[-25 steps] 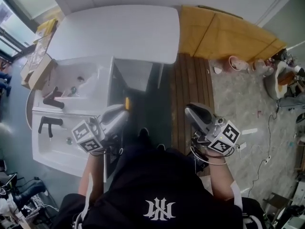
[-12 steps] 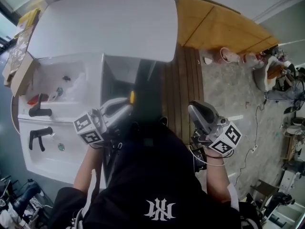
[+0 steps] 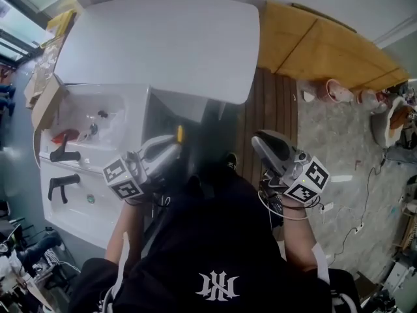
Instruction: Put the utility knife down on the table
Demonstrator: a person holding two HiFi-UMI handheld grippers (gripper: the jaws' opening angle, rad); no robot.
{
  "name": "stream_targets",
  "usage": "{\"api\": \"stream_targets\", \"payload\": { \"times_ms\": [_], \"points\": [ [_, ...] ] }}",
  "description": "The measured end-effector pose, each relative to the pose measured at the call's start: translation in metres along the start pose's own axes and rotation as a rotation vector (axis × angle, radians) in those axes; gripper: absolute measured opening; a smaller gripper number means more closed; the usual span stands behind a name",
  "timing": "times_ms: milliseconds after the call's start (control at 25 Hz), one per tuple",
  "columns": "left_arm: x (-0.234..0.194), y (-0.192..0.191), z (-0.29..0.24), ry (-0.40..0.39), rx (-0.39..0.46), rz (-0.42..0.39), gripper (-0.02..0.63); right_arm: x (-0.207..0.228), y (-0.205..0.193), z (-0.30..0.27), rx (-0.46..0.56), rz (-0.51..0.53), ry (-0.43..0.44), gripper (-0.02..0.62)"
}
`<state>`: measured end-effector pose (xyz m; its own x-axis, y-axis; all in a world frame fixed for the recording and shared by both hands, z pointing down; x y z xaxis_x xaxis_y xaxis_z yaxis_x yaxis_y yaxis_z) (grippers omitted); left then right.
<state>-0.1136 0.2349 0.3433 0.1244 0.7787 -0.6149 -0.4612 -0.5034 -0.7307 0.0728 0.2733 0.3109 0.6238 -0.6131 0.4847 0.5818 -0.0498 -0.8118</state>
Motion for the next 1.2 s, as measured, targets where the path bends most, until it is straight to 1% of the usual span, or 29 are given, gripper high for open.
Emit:
{"api": "stream_targets", "payload": {
  "times_ms": [80, 160, 200, 280, 320, 360, 440, 520, 640, 720, 800, 880, 960, 1080, 1200],
  "points": [
    [-0.005, 0.010, -0.027, 0.020, 0.019, -0.046, 0.060, 0.023, 0.012, -0.006, -0.003, -0.013, 0.045, 0.006],
    [-0.006, 0.026, -0.052, 0.039, 0.060, -0.088, 0.060, 0.045, 0.024, -0.014, -0.007, -0.026, 0.098, 0.006],
    [-0.004, 0.036, -0.062, 0.048, 0.098, -0.093, 0.060, 0.054, 0.028, -0.018, -0.011, -0.031, 0.126, 0.006],
    [0.003, 0.058, -0.076, 0.061, 0.199, -0.060, 0.060, 0.068, 0.033, -0.026, -0.013, -0.047, 0.174, 0.006],
    [0.006, 0.065, -0.079, 0.067, 0.236, -0.047, 0.060, 0.073, 0.034, -0.031, -0.009, -0.056, 0.192, 0.006],
    [0.008, 0.069, -0.079, 0.079, 0.247, -0.051, 0.060, 0.077, 0.035, -0.036, -0.004, -0.065, 0.207, 0.006],
    [0.006, 0.070, -0.073, 0.120, 0.220, -0.088, 0.060, 0.082, 0.032, -0.046, 0.012, -0.093, 0.224, 0.006],
    [0.002, 0.068, -0.067, 0.163, 0.187, -0.108, 0.060, 0.084, 0.027, -0.048, 0.026, -0.127, 0.232, 0.006],
    [-0.012, 0.066, -0.065, 0.196, 0.172, -0.091, 0.060, 0.094, 0.020, -0.046, 0.015, -0.150, 0.225, 0.006],
    [-0.030, 0.068, -0.071, 0.202, 0.161, -0.074, 0.060, 0.105, 0.018, -0.050, 0.001, -0.151, 0.206, 0.006],
    [-0.054, 0.073, -0.085, 0.180, 0.134, -0.046, 0.060, 0.118, 0.018, -0.056, 0.002, -0.136, 0.167, 0.006],
    [-0.076, 0.085, -0.100, 0.130, 0.117, -0.028, 0.060, 0.129, 0.019, -0.065, 0.009, -0.116, 0.111, 0.006],
    [-0.094, 0.109, -0.111, 0.075, 0.123, -0.041, 0.060, 0.131, 0.019, -0.084, 0.015, -0.098, 0.073, 0.006],
    [-0.122, 0.148, -0.121, 0.000, 0.137, -0.086, 0.060, 0.131, 0.018, -0.126, -0.011, -0.047, 0.066, 0.006],
    [-0.156, 0.167, -0.122, -0.033, 0.129, -0.071, 0.060, 0.133, 0.022, -0.165, -0.048, 0.009, 0.053, 0.006]
  ]
}}
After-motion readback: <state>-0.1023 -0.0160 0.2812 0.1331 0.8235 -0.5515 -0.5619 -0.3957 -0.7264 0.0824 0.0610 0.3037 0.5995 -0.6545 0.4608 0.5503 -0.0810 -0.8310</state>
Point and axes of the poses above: the fingertips, and each gripper's own axes: z backward along the fingers, x to its right, y out of its top, the point moved 1 cm from there along z, backward along the fingers, and after that the axes turned 15 degrees about x, right-handed, at the moved point
